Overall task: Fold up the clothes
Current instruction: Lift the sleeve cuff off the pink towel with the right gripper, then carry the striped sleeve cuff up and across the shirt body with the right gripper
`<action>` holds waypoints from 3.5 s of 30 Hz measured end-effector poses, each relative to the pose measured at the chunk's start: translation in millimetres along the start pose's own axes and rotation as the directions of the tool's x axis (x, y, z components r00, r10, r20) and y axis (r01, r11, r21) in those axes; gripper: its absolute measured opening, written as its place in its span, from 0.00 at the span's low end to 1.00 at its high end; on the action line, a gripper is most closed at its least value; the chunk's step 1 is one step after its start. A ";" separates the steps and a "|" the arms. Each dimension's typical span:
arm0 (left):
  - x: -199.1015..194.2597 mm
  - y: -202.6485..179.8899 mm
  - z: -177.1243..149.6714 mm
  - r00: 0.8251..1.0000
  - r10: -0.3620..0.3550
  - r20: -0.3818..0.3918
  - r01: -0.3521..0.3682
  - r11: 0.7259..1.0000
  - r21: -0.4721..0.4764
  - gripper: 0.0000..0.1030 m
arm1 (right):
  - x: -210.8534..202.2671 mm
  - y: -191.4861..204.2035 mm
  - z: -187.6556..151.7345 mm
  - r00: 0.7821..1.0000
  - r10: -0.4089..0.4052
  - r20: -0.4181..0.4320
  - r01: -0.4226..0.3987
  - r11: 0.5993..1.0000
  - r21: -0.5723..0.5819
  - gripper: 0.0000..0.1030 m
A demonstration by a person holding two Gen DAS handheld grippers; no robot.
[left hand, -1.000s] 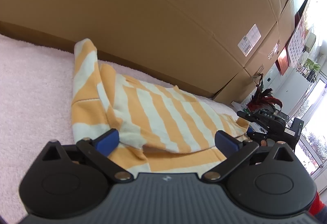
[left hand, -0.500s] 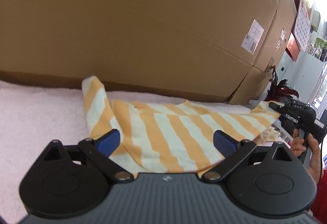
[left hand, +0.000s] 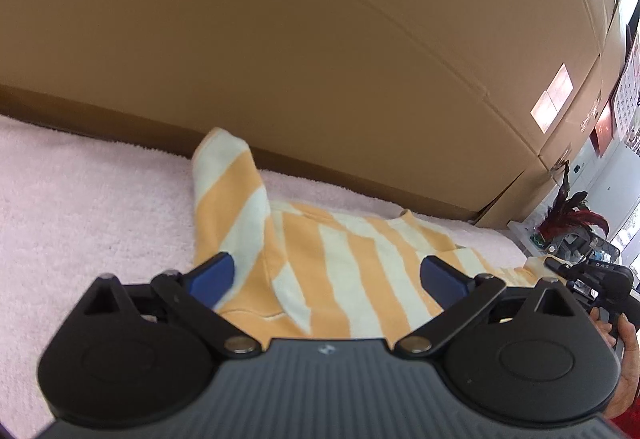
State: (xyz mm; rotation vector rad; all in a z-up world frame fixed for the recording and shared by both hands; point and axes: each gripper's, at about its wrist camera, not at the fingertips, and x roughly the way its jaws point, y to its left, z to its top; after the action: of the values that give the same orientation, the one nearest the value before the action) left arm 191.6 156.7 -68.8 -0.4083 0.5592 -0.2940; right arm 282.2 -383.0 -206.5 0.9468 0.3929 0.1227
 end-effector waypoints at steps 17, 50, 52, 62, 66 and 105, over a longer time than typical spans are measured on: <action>-12.6 -42.7 21.4 1.000 -0.027 0.008 0.024 0.965 0.262 0.92 | -9.6 12.6 -11.3 0.999 0.036 0.031 -0.032 0.992 -0.125 0.07; 19.4 -23.6 13.5 0.975 -0.218 -0.038 0.221 0.954 0.200 0.91 | 4.5 -0.8 -11.2 0.997 -0.064 -0.036 0.061 0.994 -0.092 0.10; 29.4 -23.1 10.9 0.986 -0.147 -0.084 0.162 0.963 0.215 0.75 | 3.7 0.1 -11.6 0.997 -0.069 -0.030 0.065 0.992 -0.105 0.07; 33.3 -9.5 9.8 0.988 -0.065 -0.140 0.094 0.973 0.210 0.01 | -7.1 29.5 -13.1 0.991 0.112 -0.072 -0.111 0.994 0.017 0.07; 32.1 -12.3 9.4 0.989 -0.027 -0.145 0.062 0.968 0.244 0.00 | -11.4 78.0 -19.7 0.963 0.238 -0.126 -0.236 0.971 0.036 0.07; 21.2 0.9 20.9 0.983 -0.087 -0.160 0.111 0.982 0.153 0.22 | -44.6 310.9 -138.7 0.439 0.788 -0.431 -0.712 0.598 0.368 0.07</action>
State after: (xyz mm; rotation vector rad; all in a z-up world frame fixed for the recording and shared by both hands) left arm 220.8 155.7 -62.7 -0.2583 0.6608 -0.4663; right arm 209.5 -107.6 -14.7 1.1613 0.4903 1.2715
